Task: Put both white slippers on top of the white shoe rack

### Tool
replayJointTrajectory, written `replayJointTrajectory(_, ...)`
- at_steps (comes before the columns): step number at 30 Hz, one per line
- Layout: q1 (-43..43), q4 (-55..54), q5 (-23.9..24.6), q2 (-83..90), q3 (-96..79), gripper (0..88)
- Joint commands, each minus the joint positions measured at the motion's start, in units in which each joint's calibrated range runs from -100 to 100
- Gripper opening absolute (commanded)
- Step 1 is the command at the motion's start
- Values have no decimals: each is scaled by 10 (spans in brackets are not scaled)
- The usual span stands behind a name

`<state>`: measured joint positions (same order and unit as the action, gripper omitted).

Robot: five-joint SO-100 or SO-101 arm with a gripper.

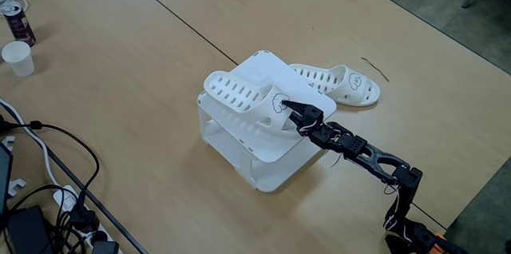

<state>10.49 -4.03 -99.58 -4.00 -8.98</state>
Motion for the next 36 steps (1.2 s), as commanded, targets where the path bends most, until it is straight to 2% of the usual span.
replayJointTrajectory(1,-2,-4,-4,20,66,64)
replayJointTrajectory(6,5,-5,-4,22,66,129)
replayJointTrajectory(16,16,-4,-4,22,62,129)
replayJointTrajectory(28,74,-4,-4,17,61,129)
replayJointTrajectory(36,74,-4,-4,16,58,129)
